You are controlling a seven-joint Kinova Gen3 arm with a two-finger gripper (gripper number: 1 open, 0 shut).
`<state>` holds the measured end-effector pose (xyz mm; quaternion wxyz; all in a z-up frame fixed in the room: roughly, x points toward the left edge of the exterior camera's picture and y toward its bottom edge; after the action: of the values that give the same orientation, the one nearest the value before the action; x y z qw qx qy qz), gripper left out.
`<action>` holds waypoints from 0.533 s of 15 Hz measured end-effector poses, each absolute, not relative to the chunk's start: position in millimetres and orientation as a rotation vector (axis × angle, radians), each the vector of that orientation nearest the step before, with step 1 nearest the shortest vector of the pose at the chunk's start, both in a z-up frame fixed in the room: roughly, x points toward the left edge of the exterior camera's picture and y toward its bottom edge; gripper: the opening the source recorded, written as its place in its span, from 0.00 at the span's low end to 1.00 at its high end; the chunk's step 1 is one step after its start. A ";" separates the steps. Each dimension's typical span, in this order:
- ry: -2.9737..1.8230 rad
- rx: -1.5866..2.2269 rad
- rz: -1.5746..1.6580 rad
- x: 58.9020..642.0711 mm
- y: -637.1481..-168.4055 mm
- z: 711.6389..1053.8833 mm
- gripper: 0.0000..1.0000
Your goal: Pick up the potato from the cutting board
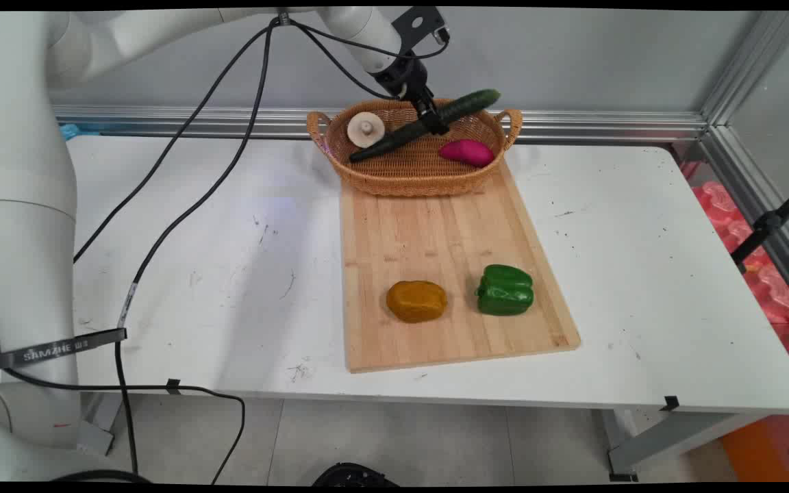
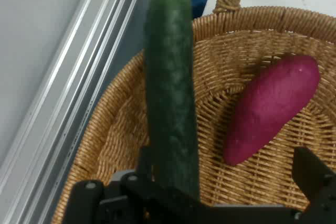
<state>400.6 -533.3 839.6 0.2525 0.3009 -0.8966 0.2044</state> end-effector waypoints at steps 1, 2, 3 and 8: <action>-2.438 0.820 0.552 400.7 -533.0 839.5 1.00; -2.437 0.823 0.548 400.7 -532.4 839.4 1.00; -2.437 0.825 0.545 400.3 -531.7 839.9 1.00; -2.431 0.814 0.544 393.4 -529.7 851.7 1.00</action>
<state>393.4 -529.7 851.7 0.2576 0.3001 -0.8963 0.2006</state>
